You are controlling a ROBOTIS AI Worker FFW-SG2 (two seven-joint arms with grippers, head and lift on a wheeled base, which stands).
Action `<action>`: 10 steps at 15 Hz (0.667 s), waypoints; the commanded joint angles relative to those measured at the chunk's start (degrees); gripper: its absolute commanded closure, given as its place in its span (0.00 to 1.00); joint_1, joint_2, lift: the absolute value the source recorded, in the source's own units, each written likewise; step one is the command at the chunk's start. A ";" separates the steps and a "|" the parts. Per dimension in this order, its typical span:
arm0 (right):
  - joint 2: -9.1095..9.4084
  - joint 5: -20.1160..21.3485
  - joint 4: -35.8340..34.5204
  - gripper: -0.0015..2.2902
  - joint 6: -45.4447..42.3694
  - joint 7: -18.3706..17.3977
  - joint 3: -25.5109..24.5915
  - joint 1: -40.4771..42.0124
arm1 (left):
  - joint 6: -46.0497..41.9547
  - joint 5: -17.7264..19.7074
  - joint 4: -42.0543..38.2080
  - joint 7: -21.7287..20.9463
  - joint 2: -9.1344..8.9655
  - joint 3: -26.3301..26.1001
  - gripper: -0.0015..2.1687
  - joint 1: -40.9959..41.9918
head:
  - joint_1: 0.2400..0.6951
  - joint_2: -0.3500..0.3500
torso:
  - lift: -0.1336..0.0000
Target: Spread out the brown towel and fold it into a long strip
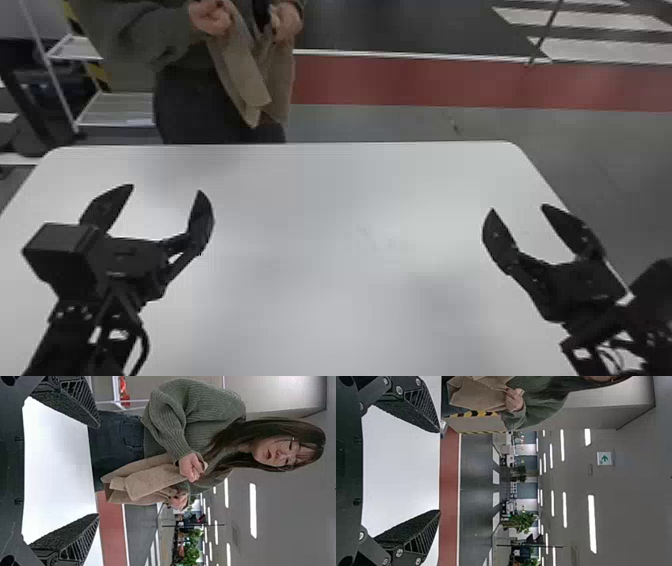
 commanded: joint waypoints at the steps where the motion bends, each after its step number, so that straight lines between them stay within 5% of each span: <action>1: 0.00 0.00 0.00 0.08 0.15 -0.01 -0.07 0.03 | 0.00 -0.01 -0.01 0.00 0.00 -0.01 0.04 0.00 | 1.00 0.38 | 0.07; 10: 0.00 0.00 -0.09 0.08 -0.20 -0.01 -0.07 0.21 | 0.00 -0.01 -0.10 0.00 0.00 -0.01 0.04 0.09 | 1.00 0.38 | 0.07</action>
